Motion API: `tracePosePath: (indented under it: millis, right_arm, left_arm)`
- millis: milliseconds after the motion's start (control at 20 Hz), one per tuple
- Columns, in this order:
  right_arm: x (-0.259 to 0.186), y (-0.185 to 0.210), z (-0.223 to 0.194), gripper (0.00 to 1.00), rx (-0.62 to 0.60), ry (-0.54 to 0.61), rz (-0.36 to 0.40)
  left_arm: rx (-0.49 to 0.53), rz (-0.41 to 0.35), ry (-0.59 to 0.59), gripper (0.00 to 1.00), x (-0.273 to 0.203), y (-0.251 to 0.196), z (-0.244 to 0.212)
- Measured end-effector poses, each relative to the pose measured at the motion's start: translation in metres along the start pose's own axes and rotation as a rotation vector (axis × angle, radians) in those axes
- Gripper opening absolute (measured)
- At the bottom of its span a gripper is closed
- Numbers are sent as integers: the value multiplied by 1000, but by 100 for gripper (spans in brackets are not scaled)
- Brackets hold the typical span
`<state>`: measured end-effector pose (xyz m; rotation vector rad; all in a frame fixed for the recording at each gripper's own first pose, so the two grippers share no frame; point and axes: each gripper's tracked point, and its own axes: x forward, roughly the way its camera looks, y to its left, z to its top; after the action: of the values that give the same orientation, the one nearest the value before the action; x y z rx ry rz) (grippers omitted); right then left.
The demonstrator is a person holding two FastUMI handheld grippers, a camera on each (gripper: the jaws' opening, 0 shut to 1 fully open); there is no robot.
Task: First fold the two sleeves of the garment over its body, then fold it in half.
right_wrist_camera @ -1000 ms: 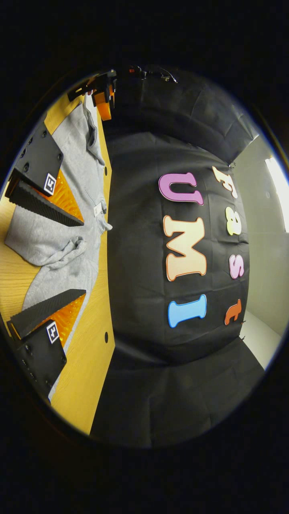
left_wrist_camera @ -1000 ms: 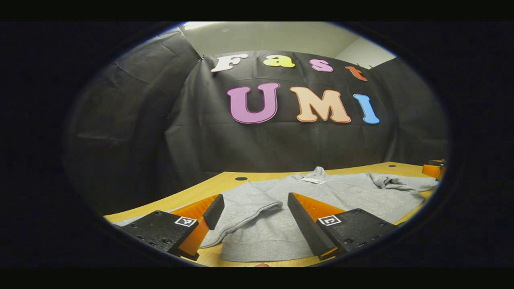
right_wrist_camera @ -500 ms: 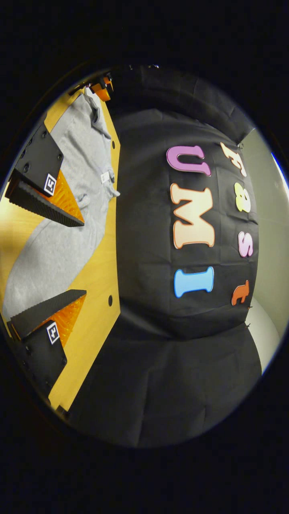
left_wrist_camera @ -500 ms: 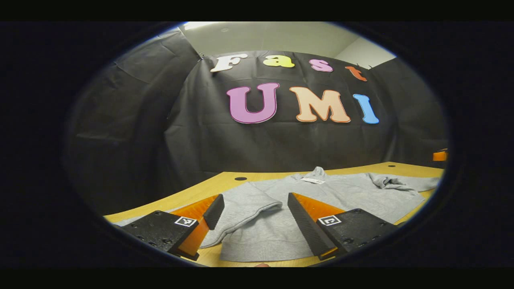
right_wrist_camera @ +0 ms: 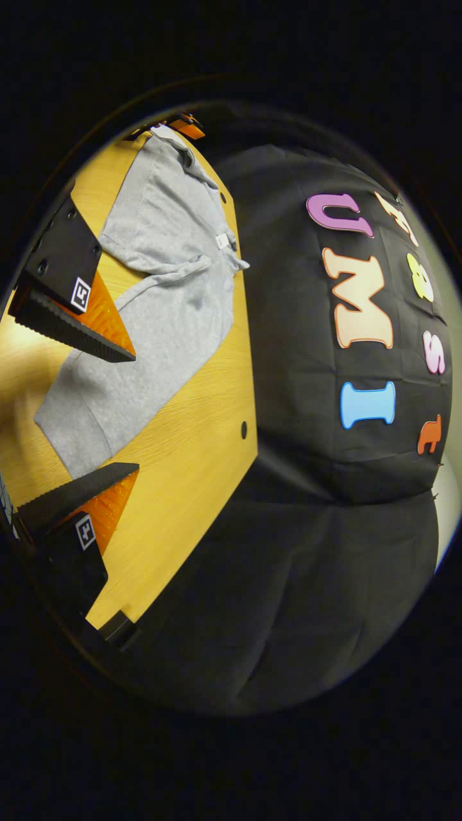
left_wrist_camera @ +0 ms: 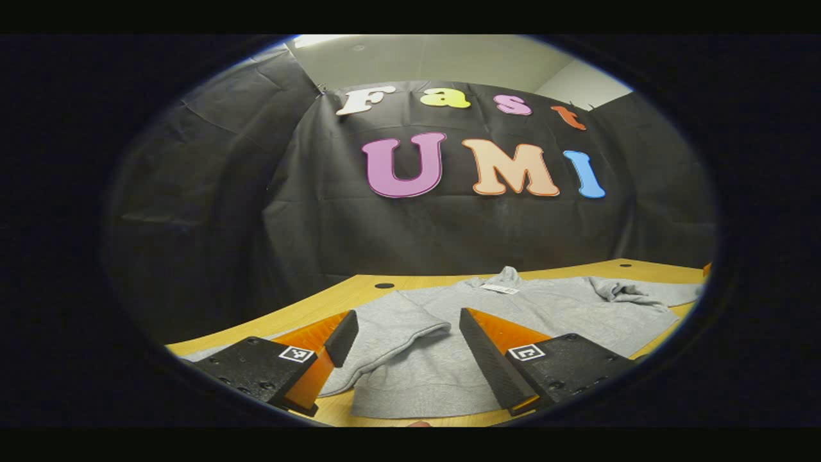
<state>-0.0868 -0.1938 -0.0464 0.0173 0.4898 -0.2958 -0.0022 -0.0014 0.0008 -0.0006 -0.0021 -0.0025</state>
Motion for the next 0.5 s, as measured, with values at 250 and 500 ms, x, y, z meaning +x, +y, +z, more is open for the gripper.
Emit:
tracePosePath:
  millis: [250, 500]
  right_arm:
    - [7, -5, -32, 98, 16, 113, -8]
    - [9, -5, -51, 99, 0, 171, -9]
  left_arm:
    - [0, 0, 0, 93, 0, 0, 1]
    - [-1, -1, 1, 94, 1, -1, 1]
